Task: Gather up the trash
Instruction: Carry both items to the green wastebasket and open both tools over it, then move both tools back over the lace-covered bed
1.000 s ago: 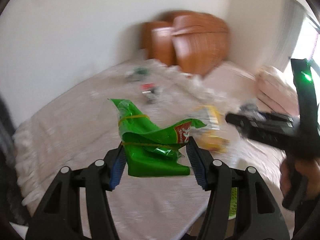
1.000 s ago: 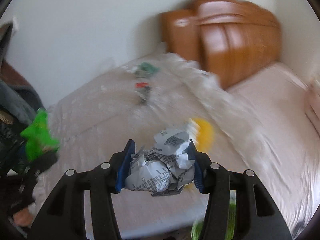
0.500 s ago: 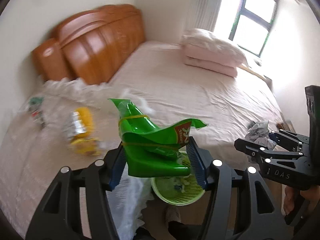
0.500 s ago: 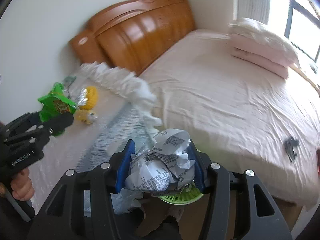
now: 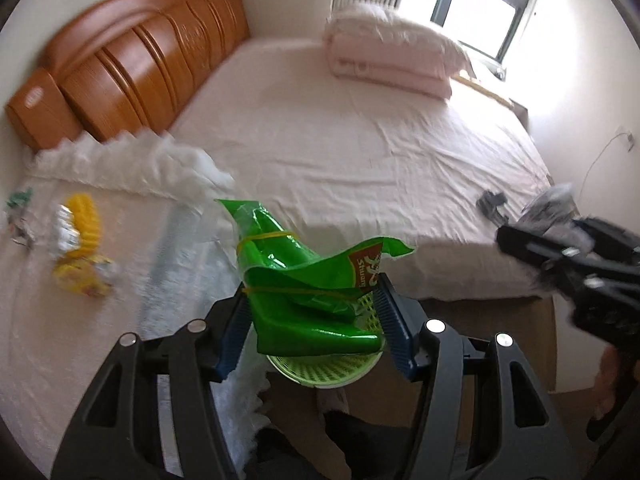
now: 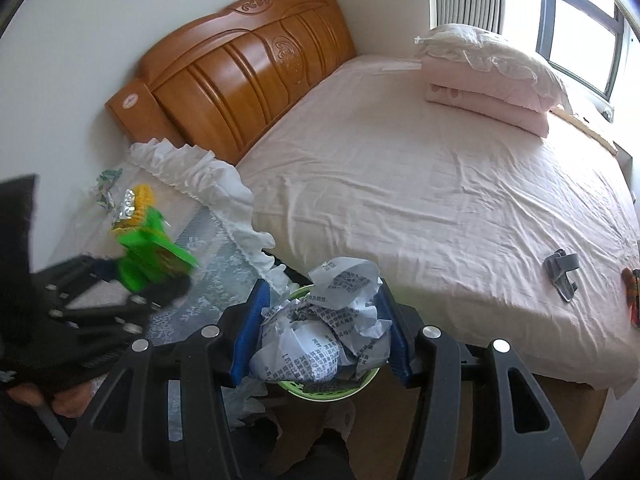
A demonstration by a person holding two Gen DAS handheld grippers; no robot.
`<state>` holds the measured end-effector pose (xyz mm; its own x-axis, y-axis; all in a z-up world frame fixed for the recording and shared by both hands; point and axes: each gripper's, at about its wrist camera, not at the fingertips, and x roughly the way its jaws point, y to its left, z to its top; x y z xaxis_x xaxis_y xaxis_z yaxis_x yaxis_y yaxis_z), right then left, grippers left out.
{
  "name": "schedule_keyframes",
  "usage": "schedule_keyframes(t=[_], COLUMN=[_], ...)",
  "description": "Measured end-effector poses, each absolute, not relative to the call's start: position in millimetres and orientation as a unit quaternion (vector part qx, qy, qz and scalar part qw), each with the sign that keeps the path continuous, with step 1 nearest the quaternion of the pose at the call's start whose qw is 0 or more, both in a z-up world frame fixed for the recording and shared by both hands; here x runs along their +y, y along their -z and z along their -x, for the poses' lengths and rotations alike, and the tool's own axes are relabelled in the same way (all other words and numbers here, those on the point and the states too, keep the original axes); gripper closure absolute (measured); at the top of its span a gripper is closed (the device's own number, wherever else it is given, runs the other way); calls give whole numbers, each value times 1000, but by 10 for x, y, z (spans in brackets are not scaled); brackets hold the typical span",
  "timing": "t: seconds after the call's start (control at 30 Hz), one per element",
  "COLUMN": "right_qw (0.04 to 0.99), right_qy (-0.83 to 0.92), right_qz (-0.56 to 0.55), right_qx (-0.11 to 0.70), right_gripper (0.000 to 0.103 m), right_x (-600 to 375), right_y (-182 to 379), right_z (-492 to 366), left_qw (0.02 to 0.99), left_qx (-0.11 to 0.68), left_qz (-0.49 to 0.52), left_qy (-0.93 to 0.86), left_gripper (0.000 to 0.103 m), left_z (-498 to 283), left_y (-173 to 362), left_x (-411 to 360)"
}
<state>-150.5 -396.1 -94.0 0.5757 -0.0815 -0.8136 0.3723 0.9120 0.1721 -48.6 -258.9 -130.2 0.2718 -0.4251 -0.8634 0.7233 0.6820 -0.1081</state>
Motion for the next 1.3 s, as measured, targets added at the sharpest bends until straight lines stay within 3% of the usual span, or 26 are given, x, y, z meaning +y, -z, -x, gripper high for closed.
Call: schedule_keyframes(t=[0.03,0.1,0.2,0.33,0.4,0.63,1.0,1.03,1.13,1.17,1.3], right_qw=[872,870,865,859,857,856,842,838,817,811,776], right_qy=[129,127,122,117,117,118,73,69,77,82,81], right_qz=[-164,-162,-159,-157,-157,-158,-159,-160,-146,-138,-113], right_qx=[443,448,460,472,476,478,511,517,552,563,616], right_gripper=[49,49,49,49,49,48,44,39,9,4,4], right_x=[-3976,-4014,-4048,-4090,-4123,-4213,-3944,-3907,-3736,-3690,-3507], right_y=[953,993,1087,1186,1226,1283,1799,1886,2242,2338,2698], right_z=[1506,1502,1489,1494,1502,1478,1002,952,764,723,533], left_qw=[769,747,717,689,688,761,853,859,869,873,880], left_qx=[494,518,558,609,617,547,449,443,432,429,426], left_qz=[-159,-161,-165,-188,-184,-144,-103,-98,-89,-84,-68], left_qy=[373,384,385,345,334,317,245,239,223,217,200], left_gripper=[45,33,23,22,22,8,8,8,8,8,8], left_z=[484,466,449,472,466,458,333,327,306,294,223], left_y=[1439,1687,2166,2814,2897,2324,1145,1065,931,889,800], left_x=[-2672,-2791,-2942,-3080,-3061,-2881,-2264,-2186,-1991,-1920,-1694])
